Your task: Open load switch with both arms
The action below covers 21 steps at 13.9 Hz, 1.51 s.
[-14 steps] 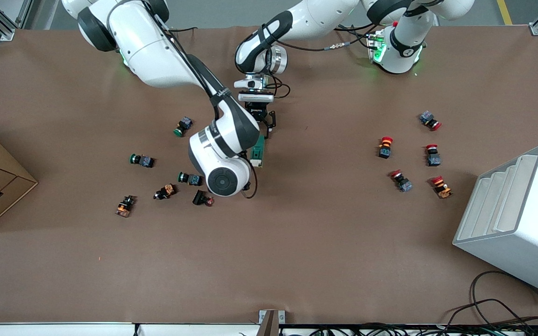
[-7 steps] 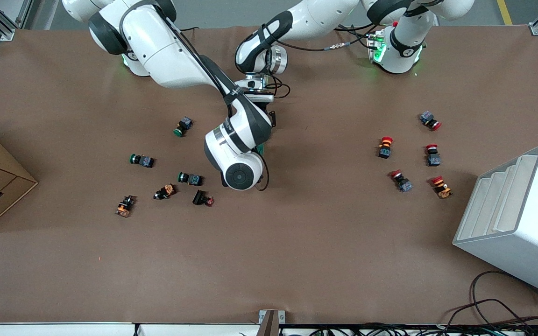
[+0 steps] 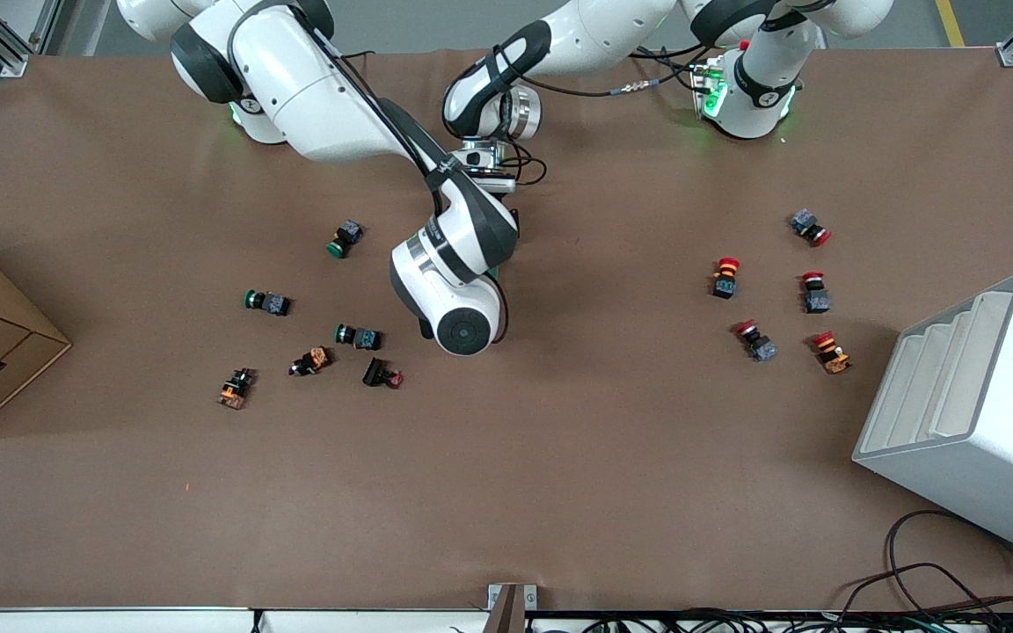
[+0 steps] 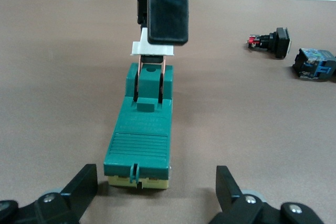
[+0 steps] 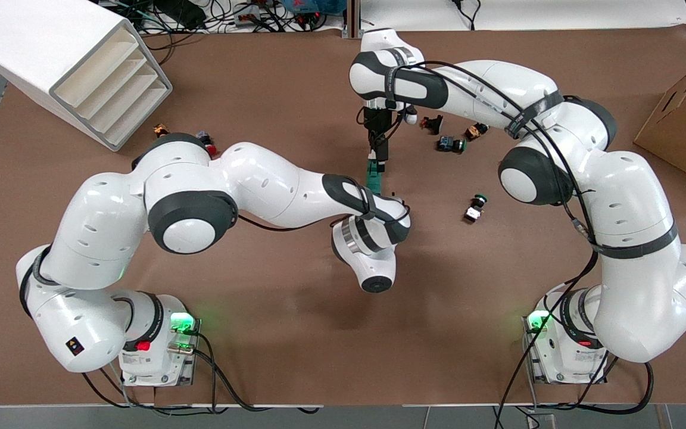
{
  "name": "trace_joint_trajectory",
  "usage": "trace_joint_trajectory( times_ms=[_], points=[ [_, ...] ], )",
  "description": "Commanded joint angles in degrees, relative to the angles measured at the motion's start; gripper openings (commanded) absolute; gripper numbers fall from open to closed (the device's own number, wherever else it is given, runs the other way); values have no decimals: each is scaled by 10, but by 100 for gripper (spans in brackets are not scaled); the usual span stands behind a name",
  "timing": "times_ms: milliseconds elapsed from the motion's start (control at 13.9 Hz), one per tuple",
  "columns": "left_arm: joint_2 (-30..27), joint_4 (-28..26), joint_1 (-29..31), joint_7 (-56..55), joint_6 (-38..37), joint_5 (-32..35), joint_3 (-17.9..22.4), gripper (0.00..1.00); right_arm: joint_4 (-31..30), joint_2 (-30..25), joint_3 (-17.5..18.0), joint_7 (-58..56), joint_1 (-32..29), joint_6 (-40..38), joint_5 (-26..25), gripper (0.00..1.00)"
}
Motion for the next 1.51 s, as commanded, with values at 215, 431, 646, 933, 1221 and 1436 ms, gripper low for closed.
trace_joint_trajectory(
  times_ms=[215,431,646,933,1221,1436],
  points=[
    [9,4,-3,-10,0,12,3,99,11,1,28,8,-17,-20,12,99],
    [9,5,-3,-11,0,12,3,99,12,-1,33,6,-17,-40,12,99],
    [9,4,-3,-11,0,11,3,99,20,-2,34,5,-17,-64,12,99],
    [8,5,-1,-11,0,11,3,99,22,-2,34,5,-10,-78,12,99],
    [8,4,-2,-12,0,11,3,99,15,0,31,6,2,-80,10,99],
    [8,4,-1,-11,0,11,3,99,4,2,31,5,5,-77,7,99]
  ],
)
